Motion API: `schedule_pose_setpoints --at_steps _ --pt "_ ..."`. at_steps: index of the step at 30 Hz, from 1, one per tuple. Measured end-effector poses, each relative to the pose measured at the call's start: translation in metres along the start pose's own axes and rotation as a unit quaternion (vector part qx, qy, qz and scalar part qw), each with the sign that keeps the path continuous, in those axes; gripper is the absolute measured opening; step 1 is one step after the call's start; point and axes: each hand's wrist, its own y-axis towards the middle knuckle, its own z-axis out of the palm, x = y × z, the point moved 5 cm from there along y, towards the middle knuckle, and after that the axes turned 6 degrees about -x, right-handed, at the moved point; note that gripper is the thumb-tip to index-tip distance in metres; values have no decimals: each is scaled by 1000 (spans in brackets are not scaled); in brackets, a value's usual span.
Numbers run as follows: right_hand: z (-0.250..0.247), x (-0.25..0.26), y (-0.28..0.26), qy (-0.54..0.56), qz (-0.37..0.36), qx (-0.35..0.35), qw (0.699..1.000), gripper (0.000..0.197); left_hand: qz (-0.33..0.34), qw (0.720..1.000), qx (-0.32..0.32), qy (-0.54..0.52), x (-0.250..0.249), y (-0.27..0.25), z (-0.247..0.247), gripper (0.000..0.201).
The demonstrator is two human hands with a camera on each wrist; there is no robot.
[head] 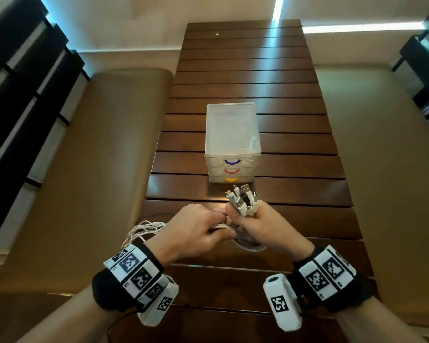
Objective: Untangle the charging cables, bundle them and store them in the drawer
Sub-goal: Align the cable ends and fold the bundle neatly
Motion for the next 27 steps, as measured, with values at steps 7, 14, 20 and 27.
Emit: schedule_pose_setpoints --at_steps 7,14,20,27 --pt "-3 -12 0 -7 -34 -75 997 23 31 996 28 83 -22 8 4 29" --pt "-34 -20 -10 288 15 -217 933 48 -68 985 141 74 9 -2 19 64" --pt "-20 -17 -10 480 23 -153 863 61 -37 991 126 11 -17 8 16 85" --pt "-25 -11 -11 342 -12 -153 927 67 -33 986 148 72 -37 20 35 40"
